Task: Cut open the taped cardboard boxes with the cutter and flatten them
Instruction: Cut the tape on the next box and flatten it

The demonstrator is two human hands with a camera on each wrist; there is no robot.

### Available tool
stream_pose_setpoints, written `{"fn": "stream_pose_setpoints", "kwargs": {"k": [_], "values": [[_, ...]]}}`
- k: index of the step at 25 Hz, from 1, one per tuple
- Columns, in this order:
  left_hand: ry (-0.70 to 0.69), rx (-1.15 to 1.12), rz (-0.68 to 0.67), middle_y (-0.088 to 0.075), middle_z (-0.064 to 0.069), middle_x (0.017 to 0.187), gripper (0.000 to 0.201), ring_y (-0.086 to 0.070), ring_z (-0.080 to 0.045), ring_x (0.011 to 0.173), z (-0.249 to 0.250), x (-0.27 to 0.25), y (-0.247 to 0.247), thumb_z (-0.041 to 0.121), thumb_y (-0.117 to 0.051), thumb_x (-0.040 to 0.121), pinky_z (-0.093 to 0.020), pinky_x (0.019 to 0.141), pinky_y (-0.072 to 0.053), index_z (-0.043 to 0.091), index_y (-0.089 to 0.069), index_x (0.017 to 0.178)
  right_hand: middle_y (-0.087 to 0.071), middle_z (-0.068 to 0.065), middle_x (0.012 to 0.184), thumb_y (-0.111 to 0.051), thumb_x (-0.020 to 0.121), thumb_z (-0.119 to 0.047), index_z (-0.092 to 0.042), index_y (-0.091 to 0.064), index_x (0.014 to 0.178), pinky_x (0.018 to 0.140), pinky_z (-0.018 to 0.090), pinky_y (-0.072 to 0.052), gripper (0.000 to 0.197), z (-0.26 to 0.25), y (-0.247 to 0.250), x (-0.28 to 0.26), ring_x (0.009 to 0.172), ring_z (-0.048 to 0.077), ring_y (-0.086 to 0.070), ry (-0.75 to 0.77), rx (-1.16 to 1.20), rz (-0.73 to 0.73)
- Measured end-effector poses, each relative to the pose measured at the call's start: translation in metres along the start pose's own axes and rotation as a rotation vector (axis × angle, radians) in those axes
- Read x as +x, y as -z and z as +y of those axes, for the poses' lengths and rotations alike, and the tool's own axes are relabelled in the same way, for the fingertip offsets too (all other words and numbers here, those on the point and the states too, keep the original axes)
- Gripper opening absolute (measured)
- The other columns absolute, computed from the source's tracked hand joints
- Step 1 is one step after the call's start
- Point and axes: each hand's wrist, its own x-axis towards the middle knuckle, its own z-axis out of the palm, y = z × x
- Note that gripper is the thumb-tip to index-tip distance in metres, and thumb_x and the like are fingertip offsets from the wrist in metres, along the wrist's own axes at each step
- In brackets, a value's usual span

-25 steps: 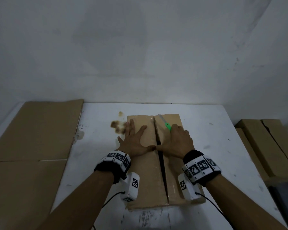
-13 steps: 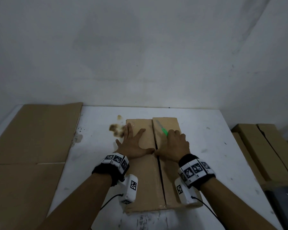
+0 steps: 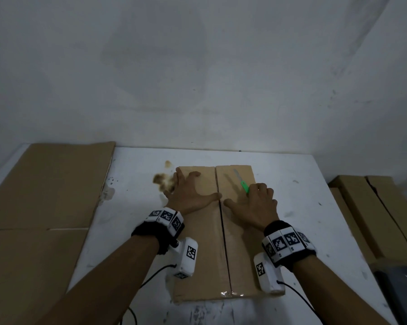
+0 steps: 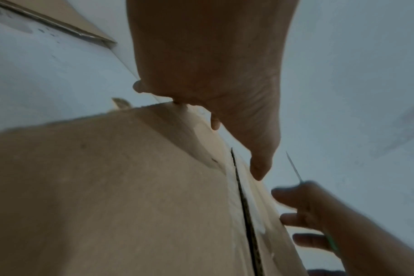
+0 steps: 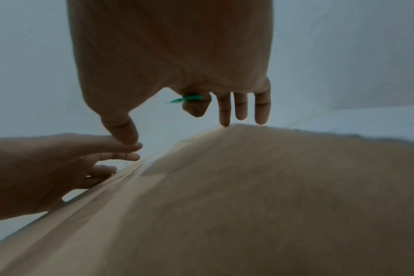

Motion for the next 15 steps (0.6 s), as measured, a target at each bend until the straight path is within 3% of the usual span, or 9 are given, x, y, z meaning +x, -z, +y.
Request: {"fn": "stream_pose_setpoints", "kwargs": {"k": [3,6,9,11,13,15], "values": [[0.01,0.006,-0.036,0.027,-0.01,0.162,0.123,0.021,-0.034,0.15,0.005,0.014,0.003,0.081,-0.069,0.065,-0.061,0.12,-0.008,0.037,0.001,0.157,-0.034,0.003,0.114,-0.06,0.083,-0.063,-0.011,-0.044,0.114,0.092,0.042,-0.043,0.062,0.004,0.003,-0.004,0.114,0.028,-0.038,0.03,0.043,-0.028],[0.006,0.062,-0.009,0.019,-0.01,0.165,0.117,0.008,-0.038,0.152,0.009,0.028,0.014,0.079,-0.064,0.072,-0.059,0.12,-0.017,0.035,0.003,0.157,-0.029,0.002,0.108,-0.06,0.084,-0.063,-0.011,-0.042,0.109,0.085,0.038,-0.044,0.06,0.003,0.002,-0.02,0.108,0.026,-0.041,0.074,0.064,-0.069],[-0.017,0.157,-0.016,0.011,-0.007,0.166,0.093,0.002,-0.041,0.151,0.014,0.039,0.03,0.073,-0.052,0.087,-0.056,0.117,-0.019,0.035,-0.006,0.159,-0.029,0.0,0.106,-0.048,0.078,-0.076,-0.014,-0.04,0.107,0.074,0.033,-0.043,0.069,0.004,-0.002,-0.037,0.093,0.022,-0.045,0.13,0.007,-0.114],[-0.038,0.249,-0.044,0.0,-0.007,0.167,0.077,-0.002,-0.04,0.15,0.014,0.05,0.033,0.069,-0.045,0.092,-0.054,0.117,-0.021,0.033,-0.021,0.156,-0.031,-0.001,0.1,-0.039,0.074,-0.081,-0.018,-0.036,0.099,0.068,0.031,-0.039,0.068,0.002,0.0,-0.046,0.078,0.019,-0.044,0.159,-0.008,-0.14],[-0.081,0.276,-0.078,-0.013,-0.007,0.164,0.067,-0.007,-0.039,0.149,0.012,0.06,0.025,0.067,-0.045,0.093,-0.051,0.116,-0.022,0.029,-0.037,0.147,-0.035,-0.004,0.092,-0.032,0.078,-0.08,-0.019,-0.037,0.096,0.067,0.032,-0.035,0.064,0.003,0.005,-0.045,0.071,0.018,-0.044,0.148,0.053,-0.182],[-0.147,0.209,-0.071,-0.026,-0.004,0.157,0.059,-0.016,-0.036,0.143,0.009,0.066,0.014,0.066,-0.047,0.091,-0.047,0.113,-0.025,0.027,-0.046,0.135,-0.038,-0.006,0.084,-0.013,0.082,-0.077,-0.021,-0.039,0.09,0.071,0.034,-0.033,0.062,0.008,0.013,-0.031,0.07,0.017,-0.044,0.149,0.084,-0.212]]}}
